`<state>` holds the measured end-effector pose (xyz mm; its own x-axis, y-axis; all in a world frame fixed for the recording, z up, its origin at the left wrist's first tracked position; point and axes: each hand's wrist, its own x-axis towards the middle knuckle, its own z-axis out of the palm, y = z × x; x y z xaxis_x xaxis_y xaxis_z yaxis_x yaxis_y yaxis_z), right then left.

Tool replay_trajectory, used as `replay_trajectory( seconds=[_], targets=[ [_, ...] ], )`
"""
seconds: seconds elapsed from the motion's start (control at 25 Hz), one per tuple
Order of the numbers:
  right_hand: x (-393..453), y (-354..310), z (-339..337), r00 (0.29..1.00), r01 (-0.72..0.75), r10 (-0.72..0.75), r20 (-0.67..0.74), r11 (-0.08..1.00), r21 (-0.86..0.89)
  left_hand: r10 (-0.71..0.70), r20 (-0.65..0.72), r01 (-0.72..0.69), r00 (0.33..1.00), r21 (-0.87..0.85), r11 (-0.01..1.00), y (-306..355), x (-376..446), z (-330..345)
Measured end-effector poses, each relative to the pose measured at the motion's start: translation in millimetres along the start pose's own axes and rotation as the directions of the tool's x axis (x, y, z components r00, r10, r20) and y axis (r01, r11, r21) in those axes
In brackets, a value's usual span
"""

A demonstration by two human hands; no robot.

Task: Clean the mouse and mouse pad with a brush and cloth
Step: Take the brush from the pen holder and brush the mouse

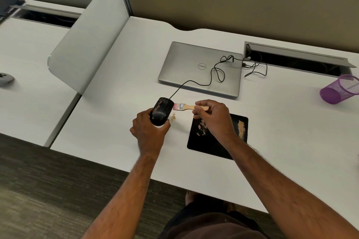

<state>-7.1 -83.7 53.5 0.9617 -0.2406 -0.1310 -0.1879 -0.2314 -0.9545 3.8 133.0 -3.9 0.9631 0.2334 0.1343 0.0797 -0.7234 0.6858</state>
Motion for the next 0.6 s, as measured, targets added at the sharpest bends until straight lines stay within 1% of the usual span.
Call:
replay_trajectory(
  seconds=[0.08,0.16,0.24,0.36,0.6],
  targets=[
    [0.6,-2.0,0.6,1.000,0.006,-0.005,-0.009,0.998,0.058,-0.003,0.007,0.003,1.000,0.007,1.000,-1.4,-0.2,-0.7],
    [1.7,-4.3,2.8,1.000,-0.006,0.005,0.015,0.995,0.102,0.002,0.007,-0.002,1.000,0.004,1.000,-0.5,-0.1,-0.5],
    [4.8,-4.8,3.6,0.999,-0.032,0.029,0.032,0.995,0.092,0.010,-0.001,-0.010,1.000,0.005,1.000,1.0,-0.7,-1.2],
    [9.2,-2.6,-3.6,0.998,-0.057,0.056,0.012,0.996,0.063,0.010,-0.003,-0.010,1.000,0.006,1.000,0.5,0.3,-2.5],
    [13.8,-16.6,-1.1,1.000,-0.021,0.021,-0.003,0.988,0.152,0.035,0.005,-0.035,0.999,0.033,0.999,-1.3,-1.2,-5.3]
  ],
)
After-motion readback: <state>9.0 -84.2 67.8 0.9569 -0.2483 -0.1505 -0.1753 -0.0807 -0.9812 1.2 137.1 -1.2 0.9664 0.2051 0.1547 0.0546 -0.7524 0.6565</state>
